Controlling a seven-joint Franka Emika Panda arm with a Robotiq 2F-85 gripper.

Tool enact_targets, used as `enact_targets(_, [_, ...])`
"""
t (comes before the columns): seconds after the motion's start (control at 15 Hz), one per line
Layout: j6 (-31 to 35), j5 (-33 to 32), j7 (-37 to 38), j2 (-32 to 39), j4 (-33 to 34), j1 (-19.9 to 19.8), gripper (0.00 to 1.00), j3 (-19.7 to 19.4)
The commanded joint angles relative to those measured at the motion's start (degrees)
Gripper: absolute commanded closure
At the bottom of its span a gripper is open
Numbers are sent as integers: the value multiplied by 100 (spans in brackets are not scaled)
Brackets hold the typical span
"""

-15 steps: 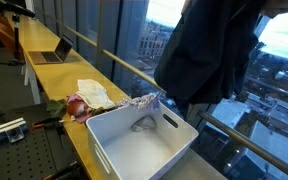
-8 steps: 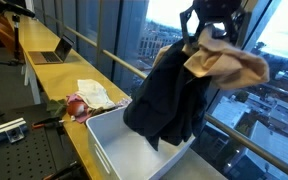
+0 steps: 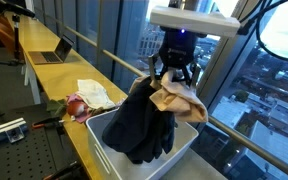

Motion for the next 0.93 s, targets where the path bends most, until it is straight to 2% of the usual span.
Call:
enact_targets(0.0, [261, -202, 89, -323, -314, 101, 67, 123])
enact_targets(0.4, [456, -578, 523, -444, -306, 336, 24, 255])
enact_targets(0.6, [607, -864, 984, -502, -580, 635, 1, 506])
enact_targets(0.87, [983, -1199, 1309, -371, -941, 1097, 0, 952])
